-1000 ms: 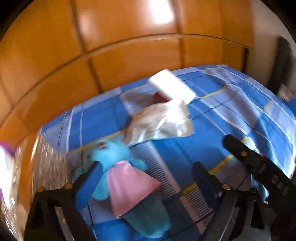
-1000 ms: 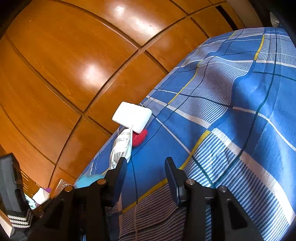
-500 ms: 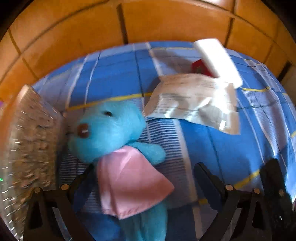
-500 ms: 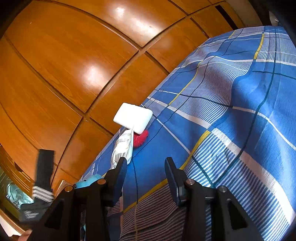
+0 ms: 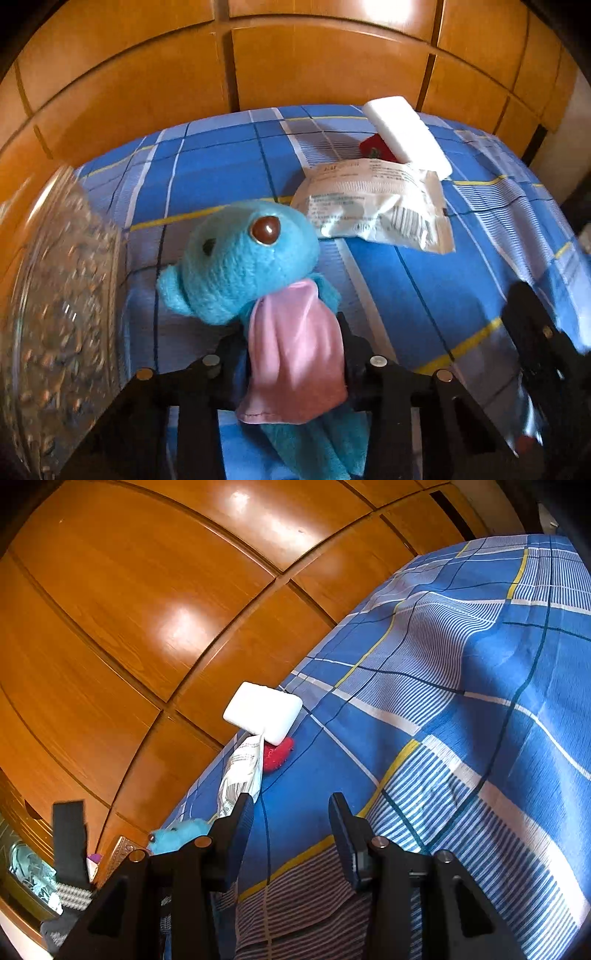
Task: Organize soft objects
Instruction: 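Lift the teddy bear with left tool while right tool grasps the white printed packet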
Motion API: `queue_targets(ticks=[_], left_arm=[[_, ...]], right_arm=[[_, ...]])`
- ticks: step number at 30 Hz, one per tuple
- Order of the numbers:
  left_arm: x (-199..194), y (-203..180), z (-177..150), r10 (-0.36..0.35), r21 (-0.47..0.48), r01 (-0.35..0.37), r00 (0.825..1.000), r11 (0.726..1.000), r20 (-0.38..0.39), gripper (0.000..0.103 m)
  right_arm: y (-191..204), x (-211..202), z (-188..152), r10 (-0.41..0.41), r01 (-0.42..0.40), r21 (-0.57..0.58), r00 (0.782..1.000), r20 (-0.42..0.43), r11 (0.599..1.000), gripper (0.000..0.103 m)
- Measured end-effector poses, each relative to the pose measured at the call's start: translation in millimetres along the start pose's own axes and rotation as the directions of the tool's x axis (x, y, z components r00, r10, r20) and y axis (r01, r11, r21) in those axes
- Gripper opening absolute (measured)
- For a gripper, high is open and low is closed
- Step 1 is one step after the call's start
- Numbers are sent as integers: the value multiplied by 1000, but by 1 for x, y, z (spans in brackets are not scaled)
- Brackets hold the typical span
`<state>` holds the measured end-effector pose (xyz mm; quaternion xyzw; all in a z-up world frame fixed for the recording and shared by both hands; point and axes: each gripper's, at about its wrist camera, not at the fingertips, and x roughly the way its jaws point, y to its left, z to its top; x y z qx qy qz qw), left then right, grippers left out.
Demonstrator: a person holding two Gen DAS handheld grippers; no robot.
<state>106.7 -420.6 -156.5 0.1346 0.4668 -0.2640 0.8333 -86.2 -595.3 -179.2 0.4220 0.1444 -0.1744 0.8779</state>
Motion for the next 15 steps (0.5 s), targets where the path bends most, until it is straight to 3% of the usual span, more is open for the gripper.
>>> queue_targets(ticks=[3, 6, 9, 12, 14, 15], left_arm=[[-10, 7, -13, -59, 4, 59, 998, 998, -1, 38], [-28, 4, -32, -105, 67, 104, 994, 992, 19, 38], [-52, 1, -55, -174, 156, 164, 984, 974, 48, 38], [-70, 3, -70, -244, 232, 222, 967, 947, 72, 38], [-84, 7, -76, -292, 273, 257, 951, 927, 98, 38], [-93, 10, -79, -317, 301, 272, 942, 914, 113, 38]], right_arm=[[2, 2, 0, -23, 23, -10, 1000, -12, 1000, 43], [9, 10, 3, -84, 82, -42, 994, -62, 996, 43], [21, 19, 10, -153, 140, -102, 980, -126, 985, 43], [46, 20, 26, -143, 115, -200, 981, -130, 973, 46], [74, 25, 37, -128, 76, -329, 982, -142, 941, 64], [93, 34, 42, -120, 40, -418, 979, -168, 907, 72]])
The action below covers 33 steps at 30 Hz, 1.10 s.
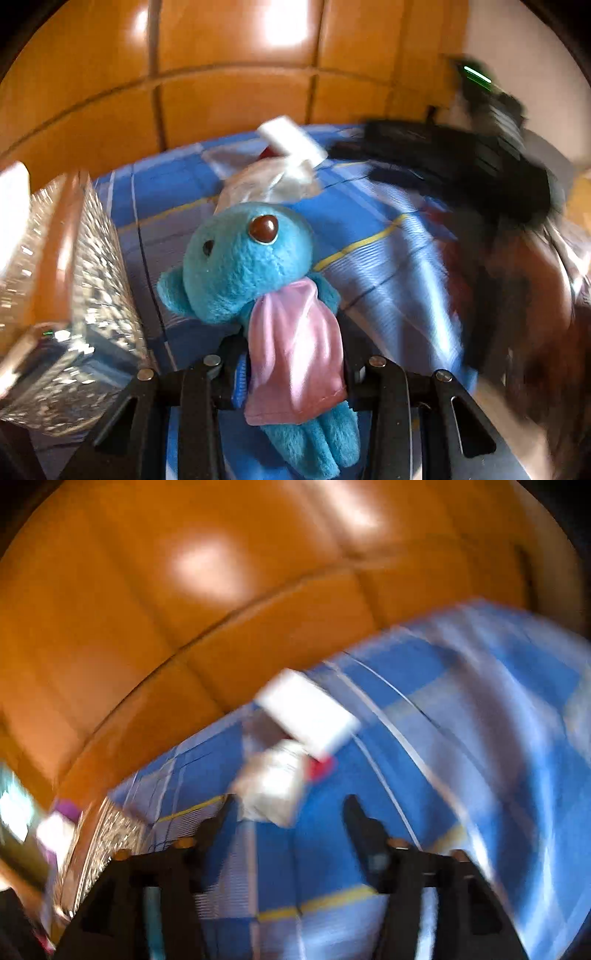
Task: Organize soft objects
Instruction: 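Lift the teddy bear with left tool while right tool grasps the white printed packet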
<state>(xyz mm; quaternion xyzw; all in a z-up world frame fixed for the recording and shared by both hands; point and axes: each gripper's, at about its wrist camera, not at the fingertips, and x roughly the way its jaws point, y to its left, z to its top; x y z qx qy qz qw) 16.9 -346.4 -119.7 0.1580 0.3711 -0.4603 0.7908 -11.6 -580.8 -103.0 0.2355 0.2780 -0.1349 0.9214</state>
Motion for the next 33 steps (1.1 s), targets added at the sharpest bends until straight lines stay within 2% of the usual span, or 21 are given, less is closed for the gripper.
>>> queue_targets(ticks=[1, 2, 4, 7, 11, 13, 17, 18, 24, 26, 29, 31, 32, 33], left_arm=[[-7, -1, -1, -13, 13, 13, 1000, 1000, 12, 38], [-17, -1, -3, -35, 31, 34, 999, 999, 31, 38], [-32, -1, -4, -48, 59, 44, 997, 997, 63, 38], [-55, 7, -4, -55, 70, 48, 993, 996, 105, 38], [-88, 26, -5, -50, 44, 44, 987, 998, 156, 38], [-103, 36, -8, -41, 38, 35, 983, 999, 177, 39], [-127, 52, -12, -11, 33, 4, 977, 999, 214, 39], [-132, 56, -14, -9, 18, 6, 976, 1000, 218, 39], [-155, 89, -25, 42, -72, -26, 971, 997, 235, 39], [-161, 98, -29, 56, -90, -35, 970, 995, 237, 39], [-173, 115, -38, 93, -127, -63, 964, 990, 249, 39], [-180, 127, -43, 119, -156, -81, 961, 984, 251, 39], [-184, 134, -46, 131, -177, -88, 959, 980, 252, 39], [-187, 142, -49, 142, -200, -92, 957, 976, 253, 39]], right_arm=[[11, 7, 9, 16, -18, -68, 999, -30, 998, 86], [24, 16, 17, 26, -37, -144, 997, -73, 989, 88], [53, 41, 30, -12, -42, -335, 987, -157, 941, 88], [77, 75, 36, -93, -29, -501, 972, -218, 865, 88], [89, 124, 36, -185, -78, -597, 912, -367, 799, 88], [87, 142, 35, -233, -76, -621, 886, -401, 780, 87], [76, 160, 32, -268, -92, -606, 837, -477, 790, 88], [73, 161, 31, -267, -91, -596, 833, -485, 798, 88], [65, 153, 29, -228, -55, -508, 848, -478, 860, 86], [63, 144, 26, -218, -26, -471, 863, -455, 882, 76], [57, 135, 21, -211, 34, -376, 873, -439, 926, 70], [56, 127, 17, -203, 48, -351, 885, -419, 935, 67], [56, 123, 15, -207, 61, -344, 891, -404, 937, 59], [55, 117, 13, -208, 78, -327, 898, -387, 942, 56]])
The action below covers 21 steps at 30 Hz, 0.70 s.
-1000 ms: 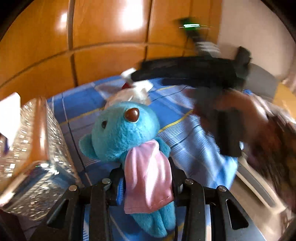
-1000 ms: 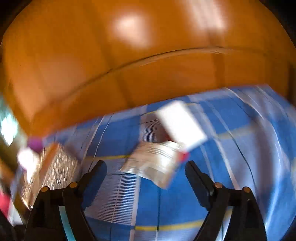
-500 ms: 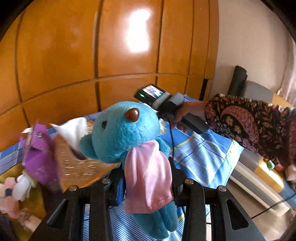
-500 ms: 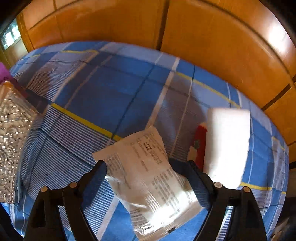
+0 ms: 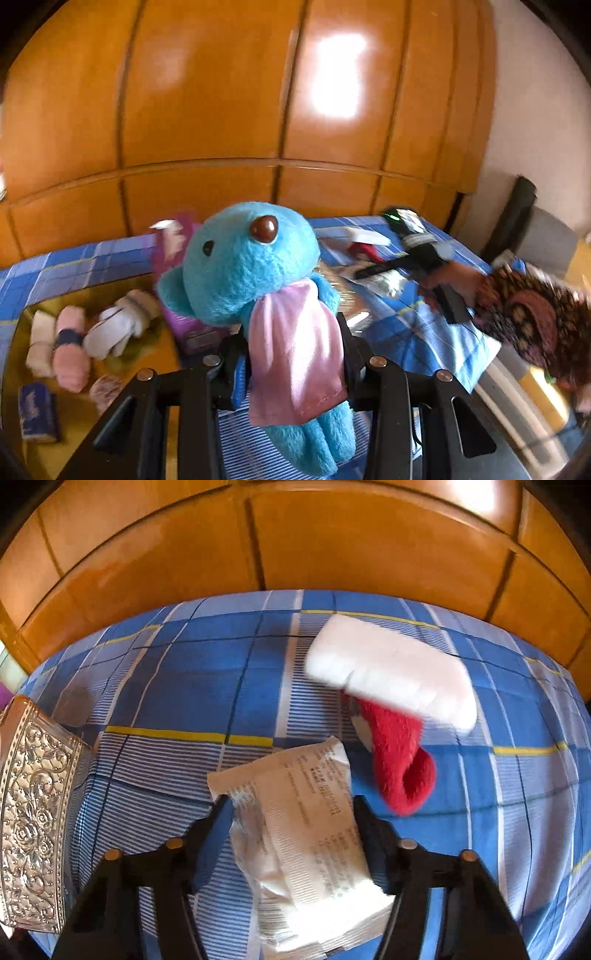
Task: Organize soft objects
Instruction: 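Lift the teddy bear with left tool while right tool grasps the white printed packet, then lower the teddy bear into the gold tray with left tool while right tool holds packet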
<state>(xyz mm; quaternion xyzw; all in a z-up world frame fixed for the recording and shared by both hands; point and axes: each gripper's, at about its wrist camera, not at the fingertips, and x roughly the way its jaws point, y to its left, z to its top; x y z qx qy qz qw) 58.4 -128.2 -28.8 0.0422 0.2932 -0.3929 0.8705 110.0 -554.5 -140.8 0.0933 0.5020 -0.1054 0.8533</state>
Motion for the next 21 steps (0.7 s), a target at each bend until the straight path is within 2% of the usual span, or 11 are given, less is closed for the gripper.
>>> queue_targets(ticks=[4, 8, 10, 14, 19, 21], left_arm=[[-11, 34, -5, 61, -66, -61, 998, 996, 3, 39], [-24, 76, -14, 115, -158, -116, 993, 981, -10, 39], [-31, 98, -21, 159, -184, -160, 987, 970, -21, 39], [-39, 139, -38, 229, -225, -240, 971, 944, -74, 39], [-39, 166, -60, 265, -263, -297, 953, 918, -149, 40], [-31, 171, -66, 268, -274, -307, 948, 911, -173, 40]], right_arm=[[-6, -12, -11, 25, -29, 106, 999, 45, 994, 47], [-11, -21, -29, 54, -61, 176, 997, 47, 983, 46], [-8, -24, -35, 80, -87, 175, 996, 45, 981, 47], [-2, -30, -39, 52, -56, 151, 998, 27, 987, 51], [10, -16, -31, 23, -20, 96, 999, -34, 995, 61], [15, -16, -32, 15, -12, 77, 999, -38, 997, 63]])
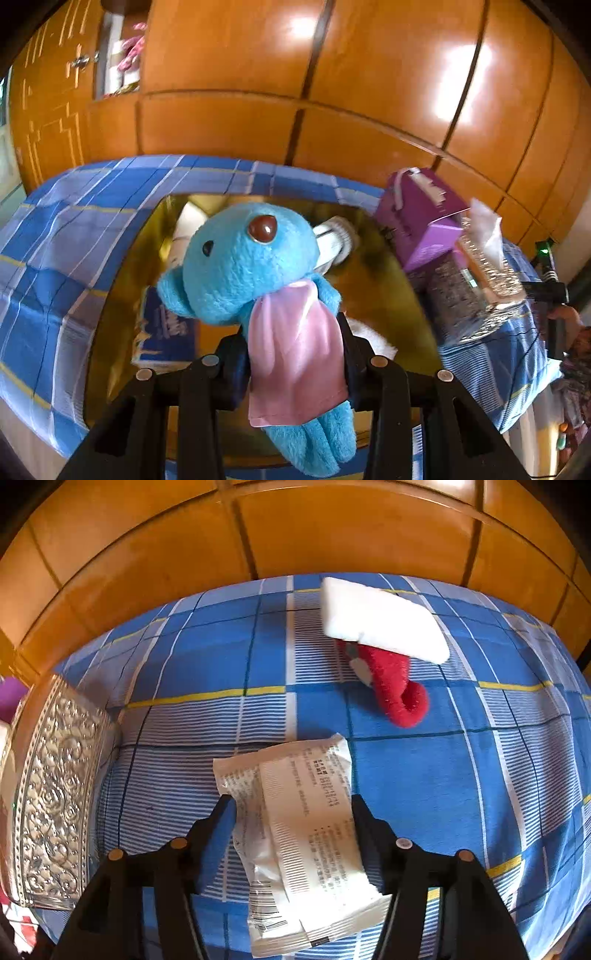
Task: Organize soft objects
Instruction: 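Lower the teddy bear into the gold tray with left tool while right tool holds packet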
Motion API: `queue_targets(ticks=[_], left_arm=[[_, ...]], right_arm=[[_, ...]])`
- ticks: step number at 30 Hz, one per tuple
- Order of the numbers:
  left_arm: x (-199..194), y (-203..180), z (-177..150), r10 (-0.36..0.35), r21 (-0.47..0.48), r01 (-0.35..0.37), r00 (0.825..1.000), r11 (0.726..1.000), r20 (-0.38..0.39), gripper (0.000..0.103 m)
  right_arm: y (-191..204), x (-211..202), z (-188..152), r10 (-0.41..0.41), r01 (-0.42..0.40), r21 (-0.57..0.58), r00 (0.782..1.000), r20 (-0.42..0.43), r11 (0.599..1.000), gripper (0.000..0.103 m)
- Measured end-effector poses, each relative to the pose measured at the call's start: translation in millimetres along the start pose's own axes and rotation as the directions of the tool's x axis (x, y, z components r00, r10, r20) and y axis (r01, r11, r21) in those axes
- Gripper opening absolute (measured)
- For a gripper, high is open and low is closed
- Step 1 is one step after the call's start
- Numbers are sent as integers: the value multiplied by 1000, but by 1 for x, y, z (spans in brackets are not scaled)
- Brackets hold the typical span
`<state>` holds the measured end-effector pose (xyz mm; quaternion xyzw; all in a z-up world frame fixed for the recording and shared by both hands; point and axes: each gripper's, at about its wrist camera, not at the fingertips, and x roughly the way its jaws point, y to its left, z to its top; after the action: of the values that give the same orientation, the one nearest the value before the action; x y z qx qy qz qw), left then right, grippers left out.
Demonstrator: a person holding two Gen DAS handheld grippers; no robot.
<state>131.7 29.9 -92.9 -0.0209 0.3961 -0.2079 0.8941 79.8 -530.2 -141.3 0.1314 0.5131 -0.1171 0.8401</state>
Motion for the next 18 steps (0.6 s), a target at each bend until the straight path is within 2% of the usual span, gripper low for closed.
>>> queue_targets(ticks=[2, 6, 9, 11, 12, 13, 15, 18], left_arm=[[11, 6, -2, 9, -12, -9, 999, 1000, -32, 40], [24, 12, -4, 44, -16, -45, 997, 999, -66, 40], [38, 15, -8, 47, -27, -52, 988, 998, -148, 43], [43, 13, -12, 61, -11, -64, 982, 998, -177, 50], [42, 12, -14, 65, -5, -67, 982, 998, -174, 62], [41, 12, -14, 63, -9, -66, 983, 998, -175, 75], [36, 16, -13, 37, -52, -46, 985, 998, -167, 86], [25, 22, -8, 37, -101, -51, 991, 994, -130, 88]], right_arm=[[3, 2, -1, 6, -6, -8, 1000, -12, 1000, 67], [7, 6, -1, -11, 11, -21, 1000, -24, 1000, 67], [10, 7, 0, -12, 11, -29, 999, -35, 1000, 67], [13, 6, -2, -20, 18, -50, 999, -37, 999, 65], [14, 6, -2, -24, 22, -51, 999, -37, 998, 64], [13, 4, -3, -31, 29, -42, 999, -32, 999, 56], [9, 0, -3, -27, 27, -1, 999, -19, 1000, 53], [-1, -5, -5, -17, 16, 66, 1000, 9, 998, 49]])
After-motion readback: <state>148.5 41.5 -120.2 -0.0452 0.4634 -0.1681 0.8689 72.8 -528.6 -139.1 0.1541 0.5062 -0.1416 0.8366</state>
